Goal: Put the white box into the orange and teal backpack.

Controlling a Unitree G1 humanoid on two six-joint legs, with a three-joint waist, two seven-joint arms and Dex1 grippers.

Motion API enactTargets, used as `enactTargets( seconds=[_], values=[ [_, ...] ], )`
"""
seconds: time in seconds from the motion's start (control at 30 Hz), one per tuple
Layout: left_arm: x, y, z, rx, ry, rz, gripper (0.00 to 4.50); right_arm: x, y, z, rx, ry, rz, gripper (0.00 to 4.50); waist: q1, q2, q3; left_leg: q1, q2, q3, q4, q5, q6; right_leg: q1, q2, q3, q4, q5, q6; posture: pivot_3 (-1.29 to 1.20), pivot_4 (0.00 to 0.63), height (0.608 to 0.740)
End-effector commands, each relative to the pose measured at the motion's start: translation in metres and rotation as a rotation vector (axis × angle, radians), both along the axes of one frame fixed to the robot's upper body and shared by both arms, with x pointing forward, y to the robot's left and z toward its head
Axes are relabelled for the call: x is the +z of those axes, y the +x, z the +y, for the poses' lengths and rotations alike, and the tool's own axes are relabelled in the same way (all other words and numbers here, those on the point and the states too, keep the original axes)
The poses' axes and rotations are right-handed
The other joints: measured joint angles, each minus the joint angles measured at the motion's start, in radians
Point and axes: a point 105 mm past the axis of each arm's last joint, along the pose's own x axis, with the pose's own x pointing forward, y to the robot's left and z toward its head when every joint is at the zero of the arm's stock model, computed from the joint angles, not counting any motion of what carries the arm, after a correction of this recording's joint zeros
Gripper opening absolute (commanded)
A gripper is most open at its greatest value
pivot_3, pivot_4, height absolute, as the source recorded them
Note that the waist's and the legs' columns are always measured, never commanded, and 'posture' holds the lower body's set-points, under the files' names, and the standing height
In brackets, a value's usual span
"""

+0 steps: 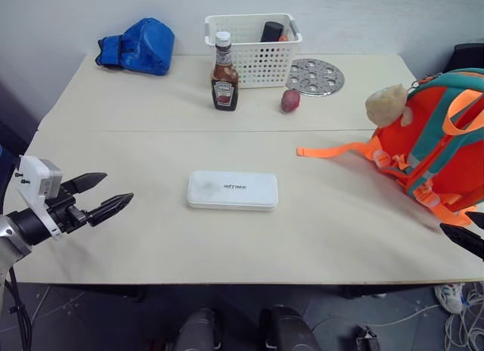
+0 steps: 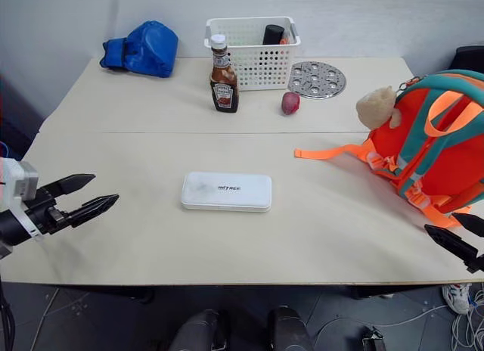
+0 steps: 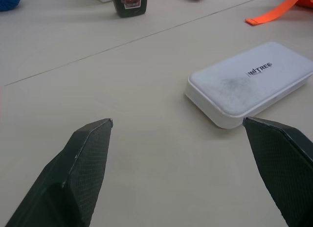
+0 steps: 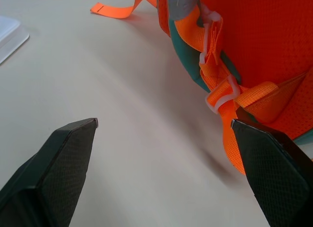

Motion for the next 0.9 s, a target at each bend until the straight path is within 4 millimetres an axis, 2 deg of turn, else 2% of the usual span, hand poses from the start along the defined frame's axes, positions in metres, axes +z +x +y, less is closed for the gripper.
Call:
enactTargets(
  seconds=[0.03, 0.47, 0.6, 0.7, 0.73, 0.77, 0.83, 0.9],
  values=[
    [0.007, -0.001, -0.003, -0.017, 0.041, -0.040, 4.49, 0.011, -0.001, 0.003, 0.011, -0.023, -0.042, 4.46, 0.001, 0.000, 0.000, 0.000, 0.000, 0.000, 0.000, 0.000, 0.000, 0.000, 0.000, 0.000, 0.000, 0.000, 0.000, 0.00, 0.150, 0.740],
    [-0.006, -0.002, -0.004, 0.009, 0.047, 0.008, 4.49, 0.012, -0.004, 0.004, 0.025, -0.045, -0.034, 4.46, 0.000, 0.000, 0.000, 0.000, 0.000, 0.000, 0.000, 0.000, 0.000, 0.000, 0.000, 0.000, 0.000, 0.000, 0.000, 0.00, 0.150, 0.740],
    [-0.006, 0.000, -0.001, 0.023, 0.065, 0.002, 4.49, 0.014, 0.000, 0.019, 0.093, -0.050, -0.035, 4.46, 0.001, 0.000, 0.000, 0.000, 0.000, 0.000, 0.000, -0.001, -0.001, 0.000, 0.000, 0.000, 0.000, 0.000, 0.000, 0.00, 0.150, 0.740],
    [-0.003, 0.003, 0.000, 0.034, 0.071, -0.012, 4.49, 0.017, 0.002, 0.041, 0.183, -0.031, -0.038, 4.46, 0.001, 0.000, 0.000, 0.000, 0.000, 0.000, 0.000, -0.001, -0.002, 0.000, 0.000, 0.000, 0.000, 0.000, 0.000, 0.00, 0.150, 0.740],
    [-0.005, 0.004, 0.000, 0.032, 0.081, -0.007, 4.09, 0.017, 0.002, 0.054, 0.233, -0.028, -0.033, 4.07, 0.001, 0.000, 0.000, 0.000, 0.000, 0.000, 0.000, -0.001, -0.002, 0.000, 0.000, 0.000, 0.000, 0.000, 0.000, 0.00, 0.150, 0.740],
    [-0.007, 0.004, -0.001, 0.030, 0.094, -0.002, 3.89, 0.015, 0.003, 0.066, 0.281, -0.030, -0.028, 3.88, 0.001, 0.000, 0.000, 0.000, 0.000, 0.000, 0.000, -0.001, -0.002, 0.000, 0.000, 0.000, 0.000, 0.000, 0.000, 0.00, 0.150, 0.740],
    [-0.014, 0.006, -0.004, 0.021, 0.124, 0.015, 3.25, 0.014, 0.005, 0.086, 0.360, -0.038, -0.023, 3.19, 0.000, 0.000, 0.000, 0.000, 0.000, 0.000, 0.000, -0.001, -0.002, 0.000, 0.000, 0.000, 0.000, 0.000, 0.000, 0.00, 0.150, 0.740],
    [-0.019, 0.011, -0.007, 0.015, 0.150, 0.021, 2.62, 0.007, 0.016, 0.104, 0.422, -0.056, -0.019, 2.48, 0.000, 0.000, 0.000, 0.000, 0.000, 0.000, 0.000, -0.001, -0.002, 0.000, 0.000, 0.000, 0.000, 0.000, 0.000, 0.00, 0.150, 0.740]
  ],
)
